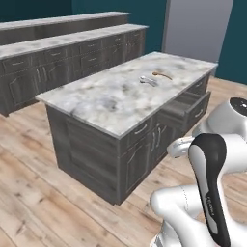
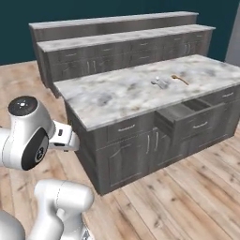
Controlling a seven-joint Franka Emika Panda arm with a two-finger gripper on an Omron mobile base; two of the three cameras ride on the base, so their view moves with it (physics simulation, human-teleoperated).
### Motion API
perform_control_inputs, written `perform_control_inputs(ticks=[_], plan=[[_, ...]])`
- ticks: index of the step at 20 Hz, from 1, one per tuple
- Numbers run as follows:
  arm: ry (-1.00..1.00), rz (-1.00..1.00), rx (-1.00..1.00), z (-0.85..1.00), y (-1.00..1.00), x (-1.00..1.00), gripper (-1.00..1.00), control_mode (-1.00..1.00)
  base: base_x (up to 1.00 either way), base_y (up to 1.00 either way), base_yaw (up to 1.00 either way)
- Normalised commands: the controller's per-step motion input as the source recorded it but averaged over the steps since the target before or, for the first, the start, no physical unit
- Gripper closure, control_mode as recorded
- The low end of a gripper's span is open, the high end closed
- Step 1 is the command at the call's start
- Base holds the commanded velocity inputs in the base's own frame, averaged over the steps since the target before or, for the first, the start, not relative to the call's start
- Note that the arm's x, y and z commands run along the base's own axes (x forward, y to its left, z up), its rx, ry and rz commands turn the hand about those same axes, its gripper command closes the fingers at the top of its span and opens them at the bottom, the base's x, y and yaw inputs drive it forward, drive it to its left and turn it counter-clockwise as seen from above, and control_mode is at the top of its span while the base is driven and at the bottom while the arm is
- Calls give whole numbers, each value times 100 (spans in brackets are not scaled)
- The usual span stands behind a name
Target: Organize the utensils by type. Pick up the wooden spoons from the counter and place them in the open cabinet. Then pick up the metallic utensils from the counter and place them in the open drawer.
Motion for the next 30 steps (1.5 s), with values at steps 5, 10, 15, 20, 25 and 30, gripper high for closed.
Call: perform_control_inputs(ticks=[5, 10, 15, 20, 25, 30], plan=[[0, 0, 0, 0, 0, 0, -100, 100, 80, -41, 0], [0, 0, 0, 0, 0, 0, -100, 100, 80, -45, 0], [0, 0, 0, 0, 0, 0, -100, 100, 78, -53, 0], [0, 0, 0, 0, 0, 0, -100, 100, 77, -62, 0], [0, 0, 0, 0, 0, 0, -100, 100, 70, -67, 3], [0, 0, 0, 0, 0, 0, -100, 100, 70, -66, 4]])
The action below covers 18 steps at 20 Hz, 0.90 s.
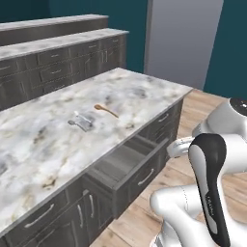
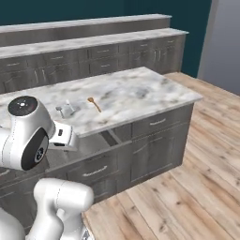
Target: Organize the utensils by type. Pick up the wooden spoons from the counter and place them in the open cabinet. Then pick up the metallic utensils from the counter and place them in the open drawer.
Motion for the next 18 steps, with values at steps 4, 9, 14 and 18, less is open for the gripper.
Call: perform_control_inputs(ticks=[4, 9, 14, 18], plan=[[0, 0, 0, 0, 0, 0, -100, 100, 56, -67, 15], [0, 0, 0, 0, 0, 0, -100, 100, 46, -66, 24], [0, 0, 0, 0, 0, 0, -100, 100, 44, -66, 24], [0, 0, 0, 0, 0, 0, -100, 100, 44, -67, 26]])
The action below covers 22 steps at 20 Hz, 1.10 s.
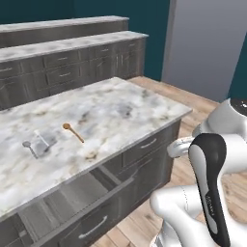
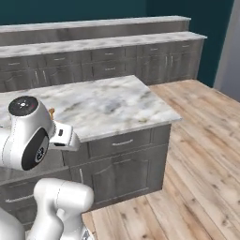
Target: Organize the utensils by type. Pick up the wooden spoons from the counter and place them in the open cabinet. Then pick up the metallic utensils from the counter and place them in the open drawer.
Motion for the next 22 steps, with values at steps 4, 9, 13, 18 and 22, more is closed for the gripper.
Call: perform_control_inputs(ticks=[4, 9, 13, 18, 22], plan=[[0, 0, 0, 0, 0, 0, -100, 100, 30, -69, 34], [0, 0, 0, 0, 0, 0, -100, 100, 32, -58, 50], [0, 0, 0, 0, 0, 0, -100, 100, 41, -47, 64], [0, 0, 0, 0, 0, 0, -100, 100, 39, -44, 31], [0, 0, 0, 0, 0, 0, -100, 100, 35, -39, 2]])
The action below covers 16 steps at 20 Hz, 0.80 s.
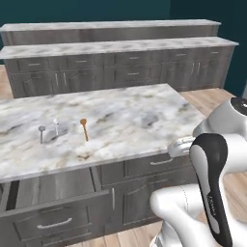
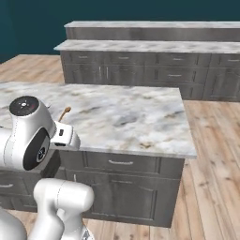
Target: Organize the utensils by type. Pick up the wooden spoons from the counter and place them in the open cabinet. Then pick up the metallic utensils from the counter and place them in the open drawer.
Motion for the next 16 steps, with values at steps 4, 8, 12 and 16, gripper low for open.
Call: perform_control_inputs(ticks=[4, 8, 12, 16], plan=[[0, 0, 0, 0, 0, 0, -100, 100, 40, -23, 0], [0, 0, 0, 0, 0, 0, -100, 100, 34, 1, 0], [0, 0, 0, 0, 0, 0, -100, 100, 39, 19, -3], [0, 0, 0, 0, 0, 0, -100, 100, 25, 14, 7]])
